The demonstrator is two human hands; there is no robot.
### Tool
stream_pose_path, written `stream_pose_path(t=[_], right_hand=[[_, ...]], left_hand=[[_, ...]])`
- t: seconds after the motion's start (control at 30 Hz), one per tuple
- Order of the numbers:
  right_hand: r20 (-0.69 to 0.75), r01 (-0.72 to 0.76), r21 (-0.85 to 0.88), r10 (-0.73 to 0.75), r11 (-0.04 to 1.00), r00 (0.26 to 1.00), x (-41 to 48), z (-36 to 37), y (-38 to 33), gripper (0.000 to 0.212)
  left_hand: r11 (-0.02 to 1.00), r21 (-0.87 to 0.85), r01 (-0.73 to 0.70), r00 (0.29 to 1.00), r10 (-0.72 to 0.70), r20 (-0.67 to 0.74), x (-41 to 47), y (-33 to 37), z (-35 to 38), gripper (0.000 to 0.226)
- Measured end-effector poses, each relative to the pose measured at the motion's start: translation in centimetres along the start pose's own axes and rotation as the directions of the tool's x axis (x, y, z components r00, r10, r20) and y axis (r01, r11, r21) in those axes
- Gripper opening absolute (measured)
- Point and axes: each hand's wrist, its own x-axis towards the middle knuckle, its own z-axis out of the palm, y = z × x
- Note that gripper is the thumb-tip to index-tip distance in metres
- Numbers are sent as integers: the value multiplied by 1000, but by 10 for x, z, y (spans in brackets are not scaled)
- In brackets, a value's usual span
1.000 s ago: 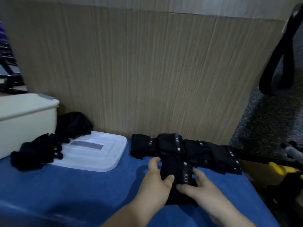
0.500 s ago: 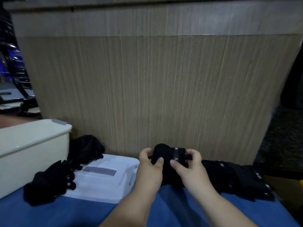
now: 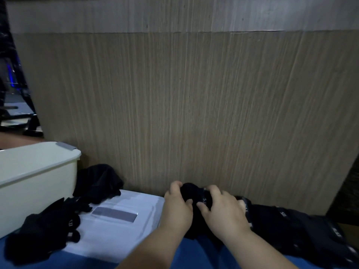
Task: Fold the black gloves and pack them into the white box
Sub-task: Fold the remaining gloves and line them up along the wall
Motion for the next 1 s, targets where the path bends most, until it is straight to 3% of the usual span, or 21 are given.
stream_pose_path(t=[0.07, 0.13, 0.2, 0.3, 0.53, 0.77, 0.9, 1.0], right_hand=[[-15, 26, -113, -28, 993, 1000, 1, 7, 6, 47], [-20, 91, -121, -94, 988, 995, 2, 13, 12, 51], [36, 165, -107, -162, 980, 986, 2, 16, 16, 62], [122, 214, -92, -202, 972, 972, 1, 18, 20, 94], [129, 182, -139, -164, 973, 978, 3, 41, 32, 123], [110, 166, -116, -153, 979, 982, 1, 47, 28, 117], [60, 178, -121, -172, 976, 983, 3, 47, 27, 99], [135, 160, -163, -138, 974, 981, 5, 43, 25, 110]], left_hand=[[982, 179, -64, 997, 69, -18, 3, -5, 3, 39], [923, 355, -146, 984, 173, -44, 4, -10, 6, 42], [879, 412, -242, 959, 281, -35, 5, -15, 7, 43], [851, 389, -354, 931, 361, 58, 12, -26, 11, 42], [852, 414, -320, 944, 250, 216, 13, -39, 16, 42], [798, 532, -284, 952, 169, 256, 14, -44, 18, 45], [756, 591, -280, 942, 97, 322, 15, -38, 13, 47], [730, 615, -296, 927, 65, 369, 14, -30, 4, 49]])
